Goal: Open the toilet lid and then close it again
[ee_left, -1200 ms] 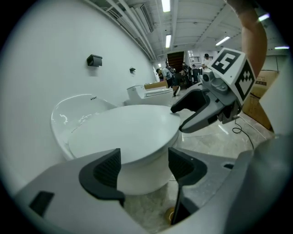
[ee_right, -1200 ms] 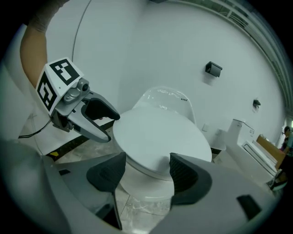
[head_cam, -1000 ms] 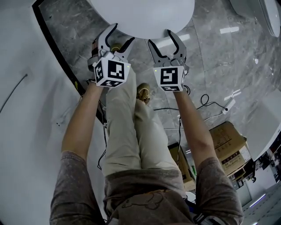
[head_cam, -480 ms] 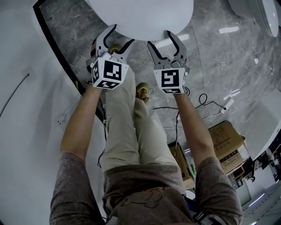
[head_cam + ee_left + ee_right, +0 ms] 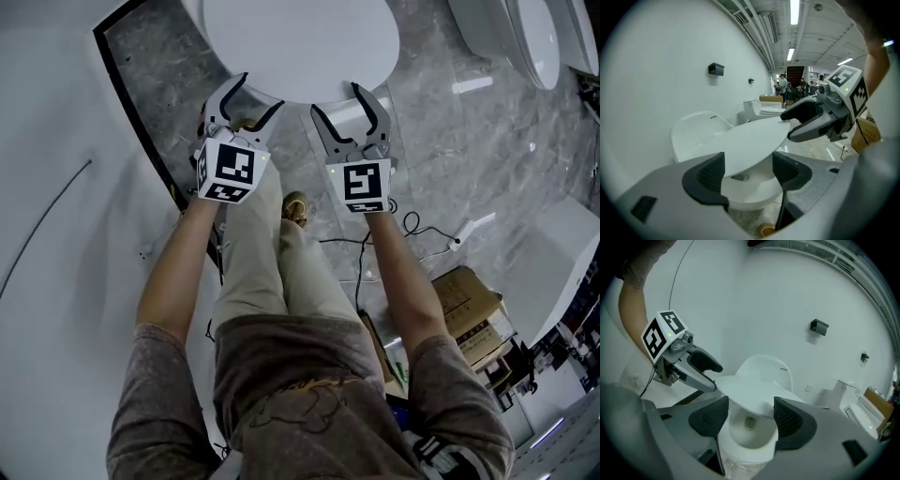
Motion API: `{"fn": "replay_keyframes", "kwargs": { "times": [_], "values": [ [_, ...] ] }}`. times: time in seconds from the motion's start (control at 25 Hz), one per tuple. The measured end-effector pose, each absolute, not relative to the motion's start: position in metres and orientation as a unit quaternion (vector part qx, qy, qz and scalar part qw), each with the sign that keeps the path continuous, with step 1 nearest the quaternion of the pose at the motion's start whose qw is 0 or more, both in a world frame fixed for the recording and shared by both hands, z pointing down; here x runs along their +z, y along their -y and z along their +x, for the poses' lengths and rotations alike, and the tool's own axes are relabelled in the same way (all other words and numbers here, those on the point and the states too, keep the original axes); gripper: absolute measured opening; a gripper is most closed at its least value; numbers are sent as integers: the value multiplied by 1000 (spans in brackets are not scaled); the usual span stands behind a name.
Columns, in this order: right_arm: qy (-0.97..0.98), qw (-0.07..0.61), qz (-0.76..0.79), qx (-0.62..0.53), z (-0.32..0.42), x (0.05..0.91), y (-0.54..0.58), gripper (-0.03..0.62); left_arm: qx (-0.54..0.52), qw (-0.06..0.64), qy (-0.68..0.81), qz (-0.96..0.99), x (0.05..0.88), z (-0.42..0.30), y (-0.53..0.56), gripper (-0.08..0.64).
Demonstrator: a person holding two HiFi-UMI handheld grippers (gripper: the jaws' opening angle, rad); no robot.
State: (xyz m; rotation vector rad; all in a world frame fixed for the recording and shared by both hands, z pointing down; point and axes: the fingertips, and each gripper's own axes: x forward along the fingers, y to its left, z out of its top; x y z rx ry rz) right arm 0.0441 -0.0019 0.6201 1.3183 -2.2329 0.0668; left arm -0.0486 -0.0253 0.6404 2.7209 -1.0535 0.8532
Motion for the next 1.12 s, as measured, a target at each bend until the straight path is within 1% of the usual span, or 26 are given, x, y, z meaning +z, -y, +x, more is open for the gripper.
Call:
{"fn": "replay_keyframes", "kwargs": {
  "times": [0.36,0.64,0.96,1.04,1.12],
  "values": [
    [839,266,475,12,25,518,66,291,266,55,352,895,544,-66,85,316],
    [838,278,468,18,11,469,118,291,255,96,363,891,501,-80,132,316],
    [845,280,456,3,-10,421,188,291,232,117,377,889,460,-100,196,314],
    [850,277,449,-5,-14,410,212,291,224,115,383,888,450,-103,217,302],
    [854,276,441,-11,-20,399,236,290,222,111,392,886,439,-107,237,274]
  ]
}}
